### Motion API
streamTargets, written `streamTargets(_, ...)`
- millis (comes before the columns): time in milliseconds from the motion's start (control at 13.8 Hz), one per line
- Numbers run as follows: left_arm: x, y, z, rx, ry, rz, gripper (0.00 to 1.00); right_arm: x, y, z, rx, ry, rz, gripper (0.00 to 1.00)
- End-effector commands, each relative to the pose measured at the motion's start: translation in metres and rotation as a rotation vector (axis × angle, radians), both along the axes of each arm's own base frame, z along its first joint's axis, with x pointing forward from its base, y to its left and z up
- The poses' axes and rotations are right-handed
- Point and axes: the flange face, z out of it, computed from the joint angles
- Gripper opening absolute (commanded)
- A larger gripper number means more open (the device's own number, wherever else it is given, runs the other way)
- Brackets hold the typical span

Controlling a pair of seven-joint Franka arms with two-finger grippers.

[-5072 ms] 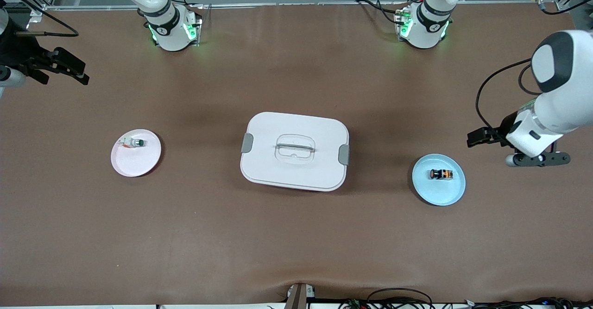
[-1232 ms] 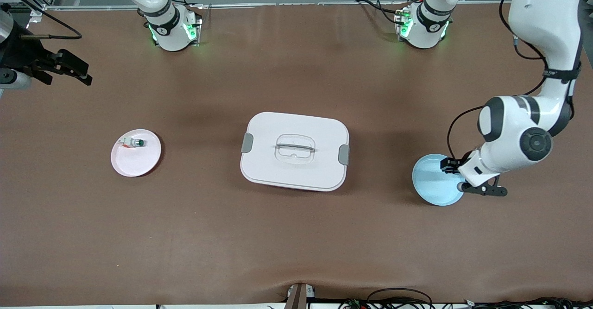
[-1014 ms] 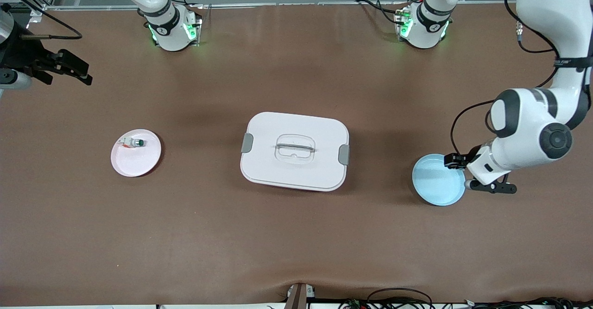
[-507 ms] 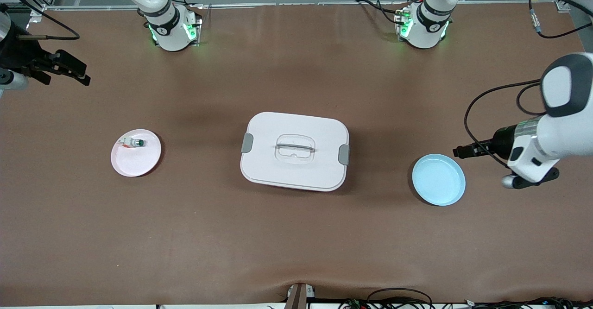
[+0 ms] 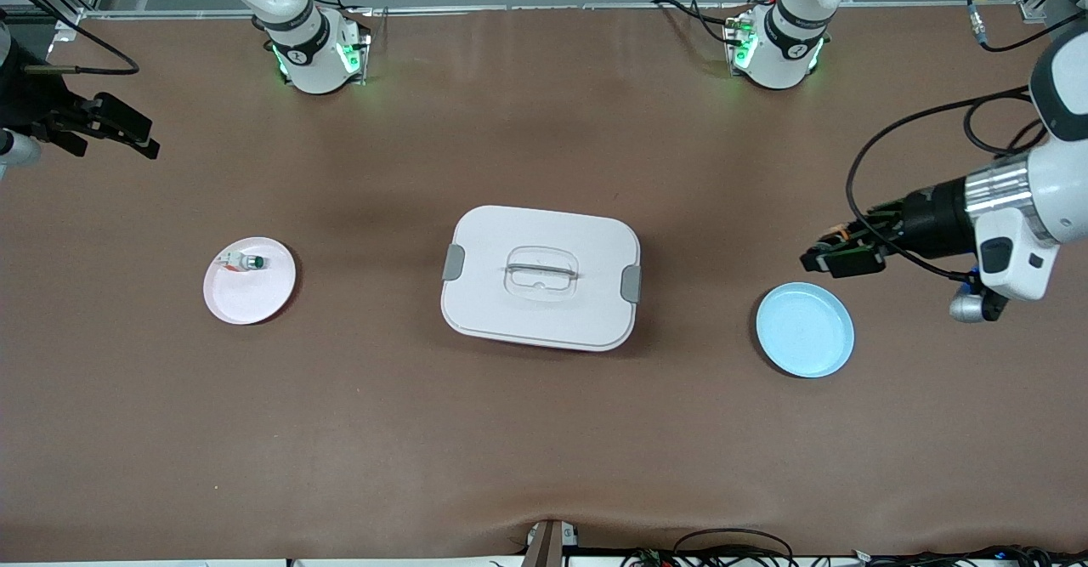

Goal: Transfer orange switch to right arm and place
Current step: 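Lift the switch with the left gripper and carry it over the box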

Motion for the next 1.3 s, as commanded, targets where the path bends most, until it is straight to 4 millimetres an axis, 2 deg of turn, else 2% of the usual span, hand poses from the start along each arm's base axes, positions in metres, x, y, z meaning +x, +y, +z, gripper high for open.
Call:
streamTargets(0,-0.005,-0.043,0.014,-0.022,0.058,0.135,0.27,-0.002,0.002,0.009,0.014,-0.014,-0.002,1.00)
streamTargets(217,-0.009,-0.087,0.026,-0.047,0.123,0.340,0.27,-0.003,-0.001,0.010,0.013,-0.006,-0.020,1.00)
streamTargets(435,-0.020,-0.130,0.025,-0.045,0.197,0.434,0.27,0.001,0.002,-0.003,-0.011,0.037,-0.009,1.00)
streamTargets(580,-0.020,-0.152,0.017,-0.049,0.237,0.509,0.27,0.009,-0.002,-0.017,-0.012,0.063,-0.019,1.00)
streamTargets(725,-0.023,-0.175,0.011,-0.052,0.237,0.538,0.27,0.020,0.004,-0.040,-0.017,0.116,-0.006,1.00)
streamTargets(870,-0.028,-0.201,0.008,-0.067,0.239,0.564,0.27,0.023,0.002,-0.048,-0.015,0.138,0.004,1.00)
streamTargets(1014,-0.038,-0.237,0.002,-0.082,0.224,0.570,0.27,0.038,-0.003,-0.071,-0.013,0.164,-0.009,1.00)
streamTargets(1232,-0.053,-0.279,-0.012,-0.080,0.240,0.582,0.27,0.059,-0.011,-0.113,-0.002,0.243,-0.024,1.00)
